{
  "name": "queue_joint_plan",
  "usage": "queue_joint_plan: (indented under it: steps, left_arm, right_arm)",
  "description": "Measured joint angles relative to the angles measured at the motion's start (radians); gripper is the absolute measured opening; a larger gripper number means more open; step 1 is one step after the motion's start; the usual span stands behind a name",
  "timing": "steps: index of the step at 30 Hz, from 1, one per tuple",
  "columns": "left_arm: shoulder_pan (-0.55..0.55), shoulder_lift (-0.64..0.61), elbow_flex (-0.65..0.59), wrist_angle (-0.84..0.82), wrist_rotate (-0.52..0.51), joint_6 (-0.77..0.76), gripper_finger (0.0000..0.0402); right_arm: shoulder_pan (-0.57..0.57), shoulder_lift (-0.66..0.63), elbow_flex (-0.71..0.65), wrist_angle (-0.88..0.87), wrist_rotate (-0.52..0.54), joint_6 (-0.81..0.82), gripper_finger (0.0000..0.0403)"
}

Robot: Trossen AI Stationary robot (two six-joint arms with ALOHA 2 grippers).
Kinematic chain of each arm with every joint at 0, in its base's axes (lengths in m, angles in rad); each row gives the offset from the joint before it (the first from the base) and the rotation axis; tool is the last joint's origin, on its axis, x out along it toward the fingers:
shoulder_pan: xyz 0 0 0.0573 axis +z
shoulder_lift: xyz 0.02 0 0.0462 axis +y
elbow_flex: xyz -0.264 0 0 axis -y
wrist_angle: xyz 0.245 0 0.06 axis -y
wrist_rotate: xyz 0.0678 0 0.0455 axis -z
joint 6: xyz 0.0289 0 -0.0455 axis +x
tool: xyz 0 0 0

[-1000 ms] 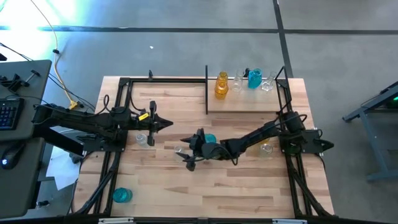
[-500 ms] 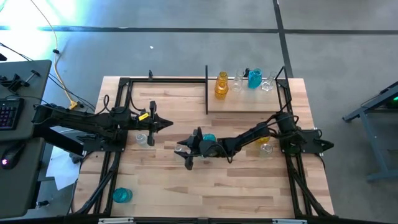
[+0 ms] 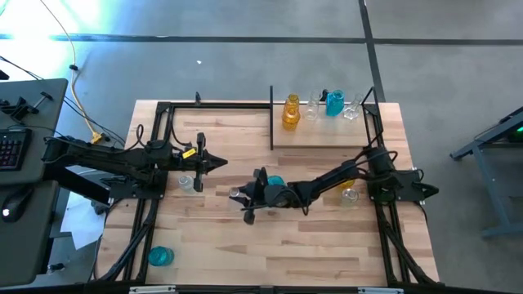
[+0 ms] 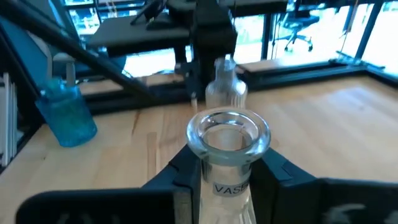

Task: Sort vases onto shelf
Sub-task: Put the transparent vase on the shelf aligned with the other transparent vase

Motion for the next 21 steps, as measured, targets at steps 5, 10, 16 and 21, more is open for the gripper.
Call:
queue_joint_plan:
  steps: [5,10,16,21]
  left_arm:
    - [0.000,0.000,0.000,0.000,0.000,-0.003,0.0000]
    - [0.000,0.000,0.000,-0.003,0.000,-0.004,0.0001]
    - [-0.001,0.000,0.000,-0.012,0.003,-0.004,0.0000]
    - [-0.001,0.000,0.000,-0.013,0.004,-0.004,0.0000]
  right_arm:
    - [0.007,-0.087,0.000,-0.073,0.024,-0.042,0.0076]
    - [0.038,-0.240,0.000,-0.230,0.174,-0.124,0.0069]
    - [0.105,-0.497,-0.021,-0.544,0.544,-0.142,0.0069]
    - [0.102,-0.726,-0.217,-0.662,0.725,-0.017,0.0069]
